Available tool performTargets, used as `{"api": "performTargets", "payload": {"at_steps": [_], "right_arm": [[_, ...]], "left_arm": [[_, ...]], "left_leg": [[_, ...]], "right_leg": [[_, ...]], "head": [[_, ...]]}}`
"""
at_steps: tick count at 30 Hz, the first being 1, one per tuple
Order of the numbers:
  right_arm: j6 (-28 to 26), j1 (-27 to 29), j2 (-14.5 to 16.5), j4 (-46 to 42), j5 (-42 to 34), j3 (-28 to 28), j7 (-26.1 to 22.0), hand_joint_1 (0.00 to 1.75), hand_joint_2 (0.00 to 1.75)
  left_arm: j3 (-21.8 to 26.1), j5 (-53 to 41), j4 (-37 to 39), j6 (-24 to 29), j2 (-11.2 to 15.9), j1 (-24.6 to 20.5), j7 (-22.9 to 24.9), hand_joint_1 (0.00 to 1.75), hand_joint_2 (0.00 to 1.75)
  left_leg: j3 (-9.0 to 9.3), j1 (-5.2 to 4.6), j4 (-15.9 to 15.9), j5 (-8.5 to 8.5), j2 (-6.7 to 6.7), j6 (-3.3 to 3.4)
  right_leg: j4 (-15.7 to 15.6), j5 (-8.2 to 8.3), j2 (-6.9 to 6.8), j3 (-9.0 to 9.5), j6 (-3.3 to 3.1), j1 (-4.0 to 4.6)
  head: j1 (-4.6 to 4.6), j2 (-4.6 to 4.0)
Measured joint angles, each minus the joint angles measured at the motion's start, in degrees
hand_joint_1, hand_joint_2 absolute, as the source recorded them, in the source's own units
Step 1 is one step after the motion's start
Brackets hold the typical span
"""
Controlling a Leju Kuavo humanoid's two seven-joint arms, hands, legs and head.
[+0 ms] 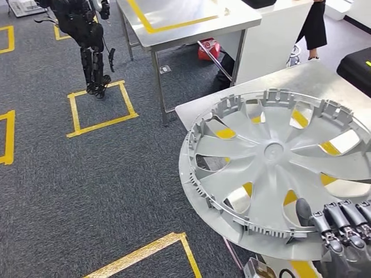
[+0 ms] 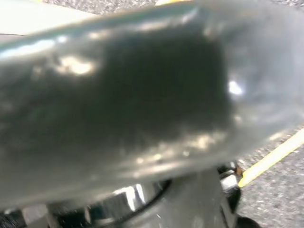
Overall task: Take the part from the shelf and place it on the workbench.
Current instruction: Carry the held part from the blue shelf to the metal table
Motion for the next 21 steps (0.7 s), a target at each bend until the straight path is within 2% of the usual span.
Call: {"api": "performTargets", "payload": {"at_steps": [1, 2, 3, 5, 6, 7, 8, 9, 10, 11, 13, 14, 16, 18, 20, 21], "right_arm": [[0.0, 0.2, 0.0, -0.1, 0.0, -0.1, 0.0, 1.75, 1.75], [0.0, 0.4, 0.0, -0.2, 0.0, -0.1, 0.1, 1.75, 1.75], [0.0, 0.5, 0.0, -0.3, 0.0, -0.2, 0.1, 1.75, 1.75], [0.0, 0.5, 0.0, -0.4, 0.0, -0.2, 0.3, 1.75, 1.75], [0.0, 0.5, 0.0, -0.4, 0.0, -0.2, 0.4, 1.75, 1.75], [0.0, 0.5, 0.0, -0.4, 0.0, -0.3, 0.5, 1.75, 1.75], [0.0, 0.6, 0.0, -0.4, 0.0, -0.3, 0.5, 1.75, 1.75], [0.0, 0.7, 0.0, -0.4, 0.0, -0.5, 0.5, 1.75, 1.75], [0.0, 0.8, 0.0, -0.4, 0.0, -0.6, 0.5, 1.75, 1.75], [0.0, 0.9, 0.0, -0.5, 0.0, -0.7, 0.4, 1.75, 1.75], [0.0, 1.2, 0.0, -0.7, 0.0, -0.7, 0.1, 1.75, 1.75], [0.0, 1.3, 0.0, -0.8, 0.0, -0.7, 0.0, 1.75, 1.75], [0.0, 1.7, 0.0, -1.0, 0.0, -0.9, -0.1, 1.75, 1.75], [0.0, 1.9, 0.0, -1.1, 0.0, -1.1, -0.1, 1.75, 1.75], [0.0, 2.0, 0.0, -1.2, 0.0, -1.2, -0.1, 1.75, 1.75], [0.0, 2.0, 0.1, -1.2, 0.0, -1.3, -0.2, 1.75, 1.75]], "left_arm": [[0.0, 0.0, 0.0, 0.0, -0.1, -0.1, 0.0, 0.00, 0.00], [0.0, 0.0, 0.0, 0.0, -0.1, -0.1, 0.0, 0.00, 0.00], [0.0, 0.0, 0.0, 0.0, -0.2, -0.2, 0.0, 0.00, 0.00], [0.0, -0.1, 0.0, 0.0, -0.4, -0.1, 0.2, 0.00, 0.00], [-0.1, -0.1, 0.0, 0.0, -0.4, 0.0, 0.3, 0.00, 0.00], [-0.1, -0.2, 0.0, 0.0, -0.5, 0.1, 0.5, 0.00, 0.00], [-0.2, -0.2, 0.0, 0.0, -0.6, 0.1, 0.6, 0.00, 0.00], [-0.3, -0.2, 0.0, 0.0, -0.7, 0.1, 0.7, 0.00, 0.00], [-0.4, -0.3, 0.0, 0.1, -0.8, 0.1, 0.8, 0.00, 0.00], [-0.6, -0.3, 0.0, 0.1, -0.8, 0.1, 0.8, 0.00, 0.00], [-0.9, -0.5, 0.0, 0.1, -1.0, 0.1, 0.8, 0.00, 0.00], [-1.0, -0.5, 0.0, 0.1, -1.0, 0.1, 0.8, 0.00, 0.00], [-1.0, -0.5, 0.0, 0.1, -1.1, 0.0, 0.8, 0.00, 0.00], [-1.1, -0.5, -0.1, 0.1, -1.1, -0.1, 0.8, 0.00, 0.00], [-1.1, -0.5, -0.1, 0.1, -1.1, 0.0, 0.8, 0.00, 0.00], [-1.1, -0.5, -0.1, 0.1, -1.1, 0.1, 0.8, 0.00, 0.00]], "left_leg": [[0.09, 0.06, -0.3, 0.17, 0.69, 0.16], [0.25, 0.13, -0.8, 0.38, 1.37, 0.37], [0.44, 0.24, -1.3, 0.59, 2.12, 0.64], [0.66, 0.21, -1.7, 0.71, 3.75, 0.99], [0.68, 0.18, -1.7, 0.64, 4.68, 1.08], [0.70, 0.16, -1.7, 0.55, 5.62, 1.06], [0.76, 0.16, -1.7, 0.44, 6.47, 0.99], [0.85, 0.19, -1.6, 0.31, 7.26, 0.87], [1.02, 0.24, -1.6, 0.15, 7.93, 0.67], [1.23, 0.21, -1.5, -0.07, 8.57, 0.40], [1.60, 0.02, -1.3, -0.55, 9.57, -0.28], [1.76, -0.07, -1.2, -0.70, 10.01, -0.58], [2.04, 0.01, -1.2, -0.91, 10.66, -1.17], [1.56, 0.25, 0.5, -2.38, 9.01, -1.77], [-1.12, 0.41, 6.8, -5.88, 6.29, -2.05], [-3.07, 0.43, 11.0, -7.68, 5.64, -2.06]], "right_leg": [[0.1, 0.04, 0.16, -0.24, 0.34, -0.13], [0.6, -0.27, -0.62, -0.70, 0.60, -0.08], [1.9, -1.10, -2.04, -1.47, 0.80, 0.02], [7.9, -4.41, -5.56, -4.57, 1.23, 0.11], [11.7, -6.07, -6.41, -6.45, 1.53, -0.01], [14.7, -7.04, -6.87, -7.92, 1.83, -0.16], [15.6, -6.79, -7.12, -8.35, 2.09, -0.34], [14.4, -5.64, -7.43, -7.75, 2.31, -0.51], [11.0, -3.71, -8.03, -5.89, 2.45, -0.65], [6.6, -2.14, -9.26, -3.49, 2.51, -0.63], [0.5, -0.47, -10.79, 0.16, 1.99, -0.40], [-0.5, -0.53, -10.98, 0.79, 1.59, -0.22], [-0.5, -0.41, -9.77, 0.75, 0.71, -0.16], [-0.7, -0.24, -8.75, 0.80, -0.08, -0.34], [-0.8, -0.14, -7.67, 0.91, -0.63, -0.41], [-0.8, -0.14, -7.03, 0.92, -0.79, -0.35]], "head": [[-0.05, 0.01], [0.04, 0.00], [0.21, -0.01], [0.65, -0.01], [0.79, -0.01], [0.83, -0.01], [0.83, -0.01], [0.84, -0.01], [0.84, -0.01], [0.85, -0.01], [0.79, -0.01], [0.73, -0.01], [0.63, -0.01], [0.48, 0.00], [0.20, 0.00], [0.10, 0.00]]}}
